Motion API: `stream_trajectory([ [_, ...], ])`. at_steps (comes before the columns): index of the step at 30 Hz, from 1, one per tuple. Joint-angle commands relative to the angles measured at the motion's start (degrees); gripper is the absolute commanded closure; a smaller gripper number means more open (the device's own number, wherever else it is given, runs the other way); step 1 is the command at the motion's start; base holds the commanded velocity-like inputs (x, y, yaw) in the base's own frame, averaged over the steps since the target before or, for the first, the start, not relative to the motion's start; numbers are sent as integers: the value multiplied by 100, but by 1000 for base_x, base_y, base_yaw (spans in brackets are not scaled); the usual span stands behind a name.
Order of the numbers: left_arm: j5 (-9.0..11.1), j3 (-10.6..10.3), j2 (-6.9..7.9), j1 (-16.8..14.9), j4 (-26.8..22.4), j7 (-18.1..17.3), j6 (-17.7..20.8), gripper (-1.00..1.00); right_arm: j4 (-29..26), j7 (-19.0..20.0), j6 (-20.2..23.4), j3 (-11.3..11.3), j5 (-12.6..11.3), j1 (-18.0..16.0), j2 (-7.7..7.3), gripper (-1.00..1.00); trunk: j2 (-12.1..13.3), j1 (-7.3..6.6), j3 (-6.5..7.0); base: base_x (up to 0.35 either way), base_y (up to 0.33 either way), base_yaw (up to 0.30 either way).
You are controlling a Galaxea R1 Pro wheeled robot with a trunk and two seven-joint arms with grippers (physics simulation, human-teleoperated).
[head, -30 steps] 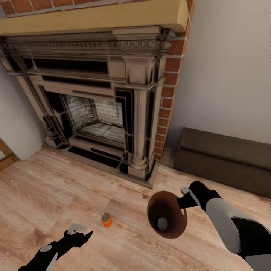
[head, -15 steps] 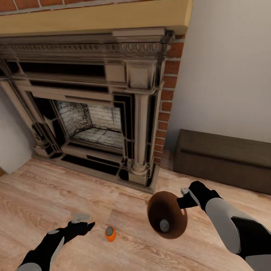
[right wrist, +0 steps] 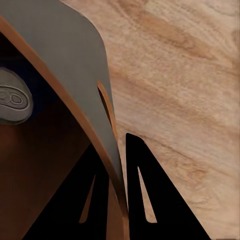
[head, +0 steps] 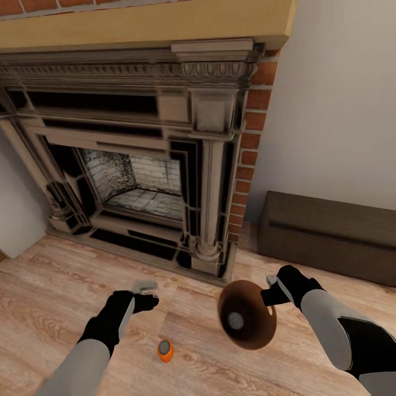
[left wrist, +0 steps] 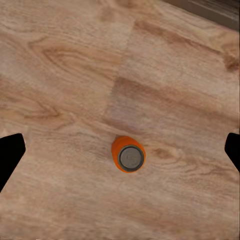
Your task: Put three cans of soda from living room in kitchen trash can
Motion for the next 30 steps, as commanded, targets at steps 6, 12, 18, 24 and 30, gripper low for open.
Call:
stream_trajectory([
  [6, 26, -189, -107, -8, 29, 519, 397, -100, -50, -32, 220, -107, -89, 75, -87, 100, 0, 0, 1, 1, 1, 0],
  [12, 35, -209, -147, -8, 38, 463, 451, -100, -127, 30, 962, -119, -94, 63, -335, 100, 0, 0, 1, 0, 0, 0],
  [18, 34, -217, -181, -8, 44, 414, 454, -100, -260, 36, 1578, -115, -90, -19, -456, 100, 0, 0, 1, 0, -5, 0],
  [24, 34, -227, -193, -8, 61, 386, 454, -100, -350, 34, 1698, -107, -83, -29, -490, 100, 0, 0, 1, -1, -184, 0],
  [30, 32, -229, -195, -8, 95, 389, 458, -100, -356, 29, 1698, -98, -82, -22, -497, 100, 0, 0, 1, -57, -272, 0],
])
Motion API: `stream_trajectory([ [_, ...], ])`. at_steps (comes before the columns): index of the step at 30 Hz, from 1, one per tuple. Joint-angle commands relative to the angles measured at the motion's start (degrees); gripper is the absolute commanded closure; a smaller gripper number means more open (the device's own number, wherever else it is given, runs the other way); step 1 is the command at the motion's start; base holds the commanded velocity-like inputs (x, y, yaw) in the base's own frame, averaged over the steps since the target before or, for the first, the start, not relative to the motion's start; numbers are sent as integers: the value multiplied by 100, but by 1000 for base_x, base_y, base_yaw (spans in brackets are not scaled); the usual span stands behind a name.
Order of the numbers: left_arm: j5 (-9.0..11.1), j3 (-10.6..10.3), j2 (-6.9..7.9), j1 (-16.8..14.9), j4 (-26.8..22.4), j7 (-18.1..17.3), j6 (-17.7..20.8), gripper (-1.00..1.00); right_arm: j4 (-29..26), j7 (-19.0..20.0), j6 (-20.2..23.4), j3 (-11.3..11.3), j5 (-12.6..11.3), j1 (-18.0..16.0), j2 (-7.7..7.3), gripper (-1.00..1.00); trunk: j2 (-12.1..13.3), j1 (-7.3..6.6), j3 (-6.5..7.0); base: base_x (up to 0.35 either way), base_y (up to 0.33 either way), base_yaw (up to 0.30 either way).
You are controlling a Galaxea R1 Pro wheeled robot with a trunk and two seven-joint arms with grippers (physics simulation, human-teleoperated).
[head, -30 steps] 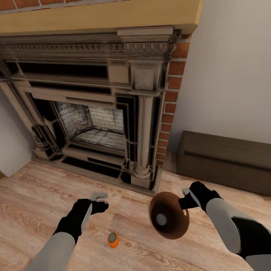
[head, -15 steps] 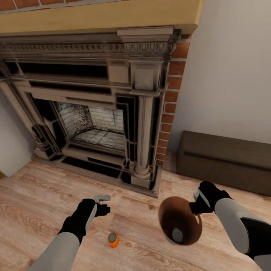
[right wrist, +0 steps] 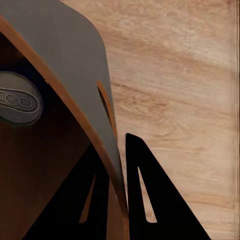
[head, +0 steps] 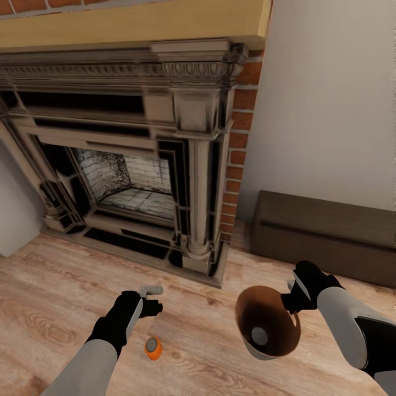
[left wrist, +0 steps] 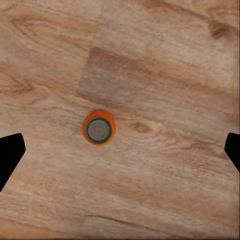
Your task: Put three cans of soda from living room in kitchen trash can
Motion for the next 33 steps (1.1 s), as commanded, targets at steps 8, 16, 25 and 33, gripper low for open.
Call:
stream_trajectory([
  [8, -14, 0, 31, 0, 38, 19, 23, -100, -6, 22, 13, -36, -110, 3, 5, 100, 0, 0, 1, -33, -88, 0],
  [16, -22, -13, 71, -145, 556, 19, 275, -100, -6, 23, 13, -40, -110, 2, 59, 100, 0, 0, 1, -2, -5, 0],
  [25, -44, -21, 85, -500, 1751, 69, -542, -100, -7, 21, 13, -41, -110, 8, 74, 100, 0, 0, 1, 0, 0, 0],
  [33, -55, -42, 110, -516, 1860, 86, -852, -100, -7, 19, 13, -25, -110, 8, 86, 100, 0, 0, 1, 0, 0, 0],
])
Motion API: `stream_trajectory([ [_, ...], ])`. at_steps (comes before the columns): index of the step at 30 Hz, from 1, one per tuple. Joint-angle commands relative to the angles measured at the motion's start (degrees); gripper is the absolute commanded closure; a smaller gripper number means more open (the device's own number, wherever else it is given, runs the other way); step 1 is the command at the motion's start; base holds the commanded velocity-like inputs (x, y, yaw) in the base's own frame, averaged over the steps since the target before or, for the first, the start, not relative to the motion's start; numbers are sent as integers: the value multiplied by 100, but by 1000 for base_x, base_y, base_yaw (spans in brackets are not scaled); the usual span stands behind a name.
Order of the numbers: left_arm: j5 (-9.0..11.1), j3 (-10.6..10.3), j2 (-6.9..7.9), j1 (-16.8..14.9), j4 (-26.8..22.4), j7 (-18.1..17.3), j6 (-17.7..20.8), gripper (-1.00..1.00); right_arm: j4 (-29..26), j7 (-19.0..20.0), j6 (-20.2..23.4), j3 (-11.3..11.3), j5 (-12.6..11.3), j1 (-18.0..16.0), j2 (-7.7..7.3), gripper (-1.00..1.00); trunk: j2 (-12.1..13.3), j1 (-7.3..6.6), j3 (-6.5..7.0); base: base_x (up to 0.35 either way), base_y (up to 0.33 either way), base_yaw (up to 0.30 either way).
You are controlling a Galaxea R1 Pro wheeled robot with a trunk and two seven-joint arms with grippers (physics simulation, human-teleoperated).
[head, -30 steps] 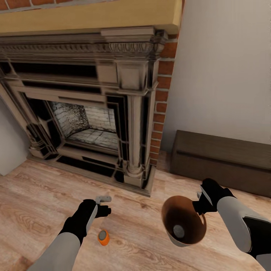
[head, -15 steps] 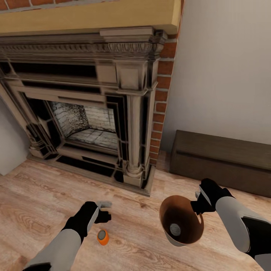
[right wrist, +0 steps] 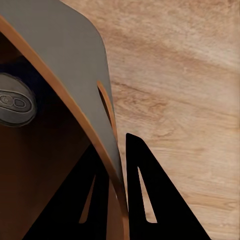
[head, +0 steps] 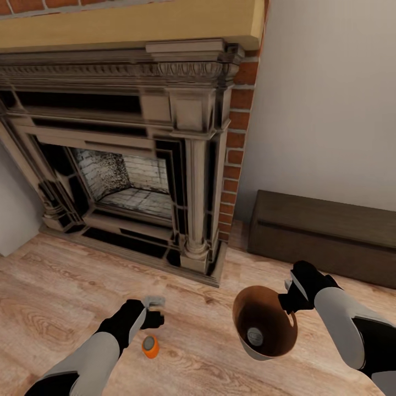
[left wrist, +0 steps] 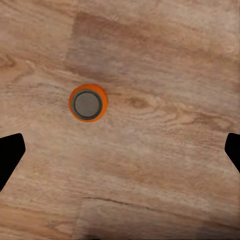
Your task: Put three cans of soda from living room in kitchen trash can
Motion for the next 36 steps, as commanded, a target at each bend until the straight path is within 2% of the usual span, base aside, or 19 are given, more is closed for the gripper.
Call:
stream_trajectory([
  [1, -1, 2, 11, 4, 4, 0, -173, -100, 2, 20, 12, -23, -107, -2, 2, 100, 0, 0, 0, 0, 0, 0],
  [8, -4, 6, 31, 14, 137, -5, -569, -100, 2, 20, 12, -14, -100, -2, 4, 100, 0, 0, 0, 0, 0, 0],
  [18, 6, 6, 47, 29, 238, 1, -663, -100, 2, 20, 12, -7, -98, -4, 5, 100, 0, 0, 0, 0, 0, 0],
  [22, -1, 6, 76, 61, 270, 1, -908, -100, 2, 20, 12, -3, -98, -5, 7, 100, 0, 0, 0, 0, 0, 0],
  [27, 2, 6, 91, 73, 308, 1, -1024, -100, 2, 18, 12, 1, -98, -7, 12, 100, 0, 0, 0, 0, 0, 0],
  [34, -2, 6, 205, 76, 316, 1, -1051, -100, -5, 18, 12, -3, -102, -34, 10, 100, 0, 0, -26, 0, 0, 0],
  [36, -3, 6, 220, 77, 317, 1, -1054, -100, -2, 18, 12, -5, -109, -129, 6, 100, -80, 44, -77, 0, 0, 0],
])
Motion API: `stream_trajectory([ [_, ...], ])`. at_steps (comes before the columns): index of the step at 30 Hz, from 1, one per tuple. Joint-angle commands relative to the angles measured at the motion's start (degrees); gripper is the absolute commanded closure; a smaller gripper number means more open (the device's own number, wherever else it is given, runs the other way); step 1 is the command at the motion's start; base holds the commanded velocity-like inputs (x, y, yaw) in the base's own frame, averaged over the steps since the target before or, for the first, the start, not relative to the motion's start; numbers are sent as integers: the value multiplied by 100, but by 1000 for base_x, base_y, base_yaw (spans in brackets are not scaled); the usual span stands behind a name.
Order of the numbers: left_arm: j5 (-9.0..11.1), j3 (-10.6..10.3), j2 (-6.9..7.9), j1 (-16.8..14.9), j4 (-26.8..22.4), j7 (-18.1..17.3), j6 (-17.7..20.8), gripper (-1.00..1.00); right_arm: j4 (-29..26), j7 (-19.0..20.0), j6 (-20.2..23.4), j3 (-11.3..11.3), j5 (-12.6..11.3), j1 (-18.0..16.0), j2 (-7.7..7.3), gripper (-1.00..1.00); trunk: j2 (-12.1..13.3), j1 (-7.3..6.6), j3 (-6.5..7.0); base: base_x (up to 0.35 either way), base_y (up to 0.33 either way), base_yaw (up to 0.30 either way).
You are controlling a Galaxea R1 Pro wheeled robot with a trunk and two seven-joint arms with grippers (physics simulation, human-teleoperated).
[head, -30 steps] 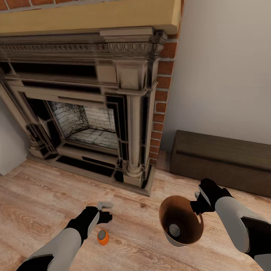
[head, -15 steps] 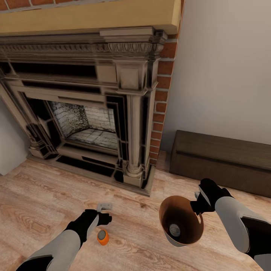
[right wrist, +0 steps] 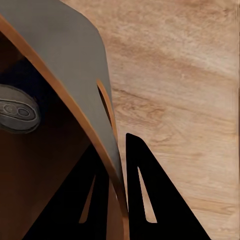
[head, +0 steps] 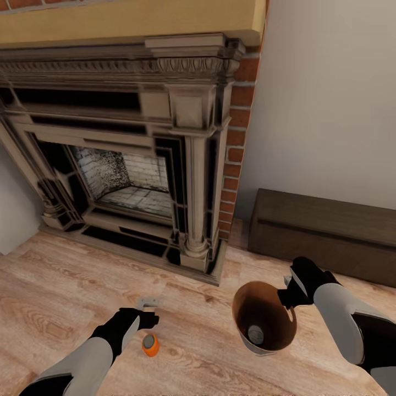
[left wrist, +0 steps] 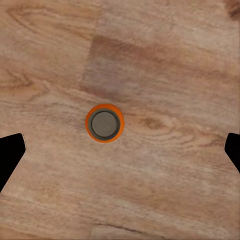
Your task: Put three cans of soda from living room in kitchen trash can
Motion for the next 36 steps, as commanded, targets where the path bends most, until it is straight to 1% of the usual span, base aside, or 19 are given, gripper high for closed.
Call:
stream_trajectory([
  [1, 0, 0, 1, 0, 0, 0, 1, -100, 10, 23, 16, -23, -123, -33, 1, 100, -42, 22, -27, 0, 0, 0],
  [4, 0, 0, 7, 0, 0, -4, -1, -100, 17, 24, 16, -24, -132, -122, 1, 100, -162, 88, -107, 0, 0, 0],
  [14, -3, 0, -4, 0, 0, -9, -13, -100, 16, 24, 16, -24, -136, -226, 7, 100, -563, 308, -375, 0, 0, 0],
  [17, -4, 0, -4, 0, 0, -9, -85, -100, 20, 24, 16, -28, -140, -283, 8, 100, -684, 373, -456, 0, 0, 0],
  [24, -5, 0, 1, 0, 1, -9, -288, -100, 187, 28, 16, -36, -144, -576, 14, 100, -964, 527, -645, 0, 0, 0],
  [30, -8, -3, 11, 9, 13, -9, -853, -100, 524, 32, 16, -63, -145, -851, 13, 100, -1205, 659, -804, 0, 0, 0],
  [36, -9, -8, 14, 15, 14, -9, -1010, -100, 667, 33, 16, -71, -145, -945, 9, 100, -1446, 791, -952, 0, 0, 0],
])
